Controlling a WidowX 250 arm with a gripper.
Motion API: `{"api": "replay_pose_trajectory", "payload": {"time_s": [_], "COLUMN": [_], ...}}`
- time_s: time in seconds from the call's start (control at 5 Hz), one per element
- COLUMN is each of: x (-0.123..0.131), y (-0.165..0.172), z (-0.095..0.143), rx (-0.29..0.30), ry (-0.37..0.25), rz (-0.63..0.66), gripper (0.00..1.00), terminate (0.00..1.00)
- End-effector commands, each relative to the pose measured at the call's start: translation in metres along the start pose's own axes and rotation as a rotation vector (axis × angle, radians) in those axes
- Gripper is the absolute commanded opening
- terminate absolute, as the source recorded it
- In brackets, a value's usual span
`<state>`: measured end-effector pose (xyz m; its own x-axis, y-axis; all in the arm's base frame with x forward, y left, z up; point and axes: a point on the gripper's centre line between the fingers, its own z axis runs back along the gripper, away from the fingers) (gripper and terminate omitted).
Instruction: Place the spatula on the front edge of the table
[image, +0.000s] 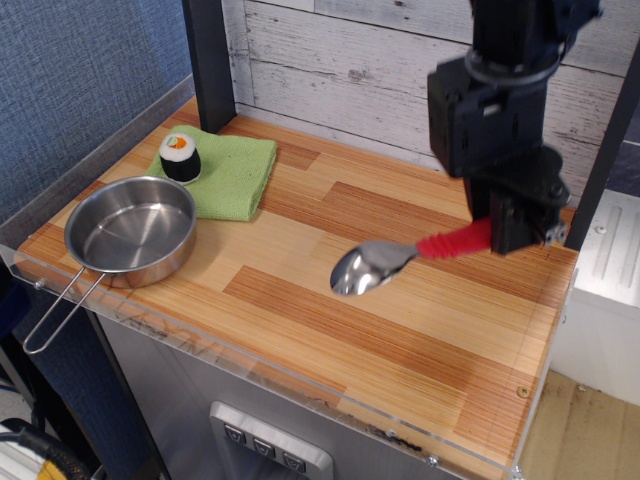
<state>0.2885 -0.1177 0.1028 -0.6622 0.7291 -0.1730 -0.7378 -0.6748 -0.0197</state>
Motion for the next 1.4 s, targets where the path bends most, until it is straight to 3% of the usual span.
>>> {"api": "replay_pose_trajectory", "payload": {"time_s": [0.0, 0.6, 1.2], "x": [0.016, 0.036, 0.04], "y": [0.004, -0.007, -0.006], "z": [-0.013, -0.052, -0.084], "rx": [0.008, 0.028, 0.062], "ry": [-0.008, -0.08, -0.124], "rz": [-0.024, -0.009, -0.03], "gripper": [0.0, 0.0, 0.0], "terminate": [0.0, 0.0, 0.0]}}
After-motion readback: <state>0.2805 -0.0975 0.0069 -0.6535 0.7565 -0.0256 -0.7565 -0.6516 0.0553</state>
